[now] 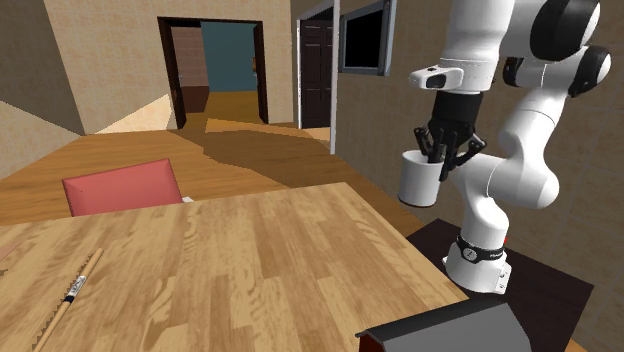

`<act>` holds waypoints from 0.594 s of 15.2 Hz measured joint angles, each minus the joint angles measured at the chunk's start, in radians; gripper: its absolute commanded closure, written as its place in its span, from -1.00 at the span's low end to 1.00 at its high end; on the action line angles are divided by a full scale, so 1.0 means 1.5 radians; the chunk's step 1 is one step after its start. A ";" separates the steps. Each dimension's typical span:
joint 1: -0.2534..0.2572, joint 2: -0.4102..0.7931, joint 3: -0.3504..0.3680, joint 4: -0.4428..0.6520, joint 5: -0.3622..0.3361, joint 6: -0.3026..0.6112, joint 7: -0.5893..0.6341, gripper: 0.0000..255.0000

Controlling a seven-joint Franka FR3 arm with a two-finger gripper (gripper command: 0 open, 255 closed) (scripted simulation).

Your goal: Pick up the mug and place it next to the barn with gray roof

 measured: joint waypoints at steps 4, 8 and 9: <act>0.022 -0.054 0.051 -0.026 0.042 -0.031 0.052 1.00; 0.026 -0.066 0.060 -0.065 0.050 -0.005 0.061 1.00; 0.026 -0.067 0.060 -0.073 0.051 0.002 0.062 1.00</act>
